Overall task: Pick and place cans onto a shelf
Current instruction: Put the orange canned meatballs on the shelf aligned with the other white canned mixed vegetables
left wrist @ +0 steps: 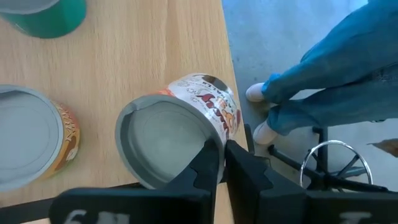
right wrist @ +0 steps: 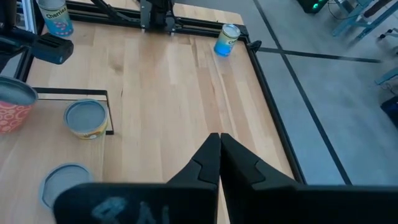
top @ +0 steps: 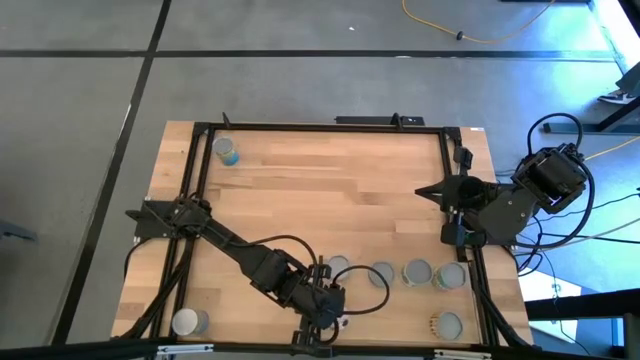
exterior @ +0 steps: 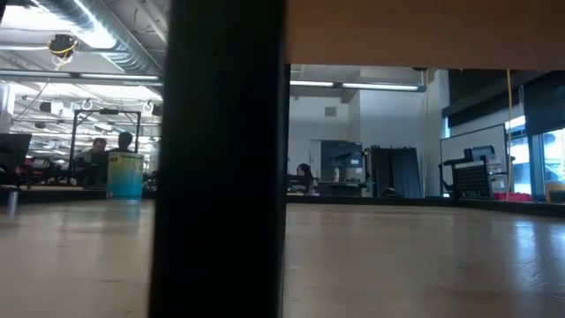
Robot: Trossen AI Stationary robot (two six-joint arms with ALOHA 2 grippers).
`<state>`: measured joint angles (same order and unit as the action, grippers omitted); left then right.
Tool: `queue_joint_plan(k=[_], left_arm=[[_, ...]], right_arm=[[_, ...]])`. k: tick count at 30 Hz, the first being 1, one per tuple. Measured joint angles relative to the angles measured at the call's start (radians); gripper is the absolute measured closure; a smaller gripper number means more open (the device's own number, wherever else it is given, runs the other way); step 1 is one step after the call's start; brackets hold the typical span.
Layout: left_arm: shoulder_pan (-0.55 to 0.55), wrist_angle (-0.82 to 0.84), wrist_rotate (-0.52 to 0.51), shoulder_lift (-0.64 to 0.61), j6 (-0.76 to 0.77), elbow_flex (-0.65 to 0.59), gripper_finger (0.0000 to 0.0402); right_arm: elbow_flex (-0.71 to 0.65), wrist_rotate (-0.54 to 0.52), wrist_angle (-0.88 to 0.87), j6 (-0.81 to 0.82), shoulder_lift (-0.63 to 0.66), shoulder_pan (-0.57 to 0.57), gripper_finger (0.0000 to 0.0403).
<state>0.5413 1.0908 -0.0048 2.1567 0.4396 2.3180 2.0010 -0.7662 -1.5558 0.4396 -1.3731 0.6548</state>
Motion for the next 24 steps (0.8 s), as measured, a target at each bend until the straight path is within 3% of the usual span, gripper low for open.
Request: queue_joint_plan(k=[15,24], left_arm=[[-0.011,-0.006,-0.011,0.000,0.029,0.000,0.0350],[-0.011,-0.007,-0.010,0.000,0.006,0.000,0.0351]], right_arm=[[0.000,0.000,0.000,-0.003,0.000,0.000,0.0393],[0.000,0.000,-0.016,-0.003,0.000,0.000,0.0393]])
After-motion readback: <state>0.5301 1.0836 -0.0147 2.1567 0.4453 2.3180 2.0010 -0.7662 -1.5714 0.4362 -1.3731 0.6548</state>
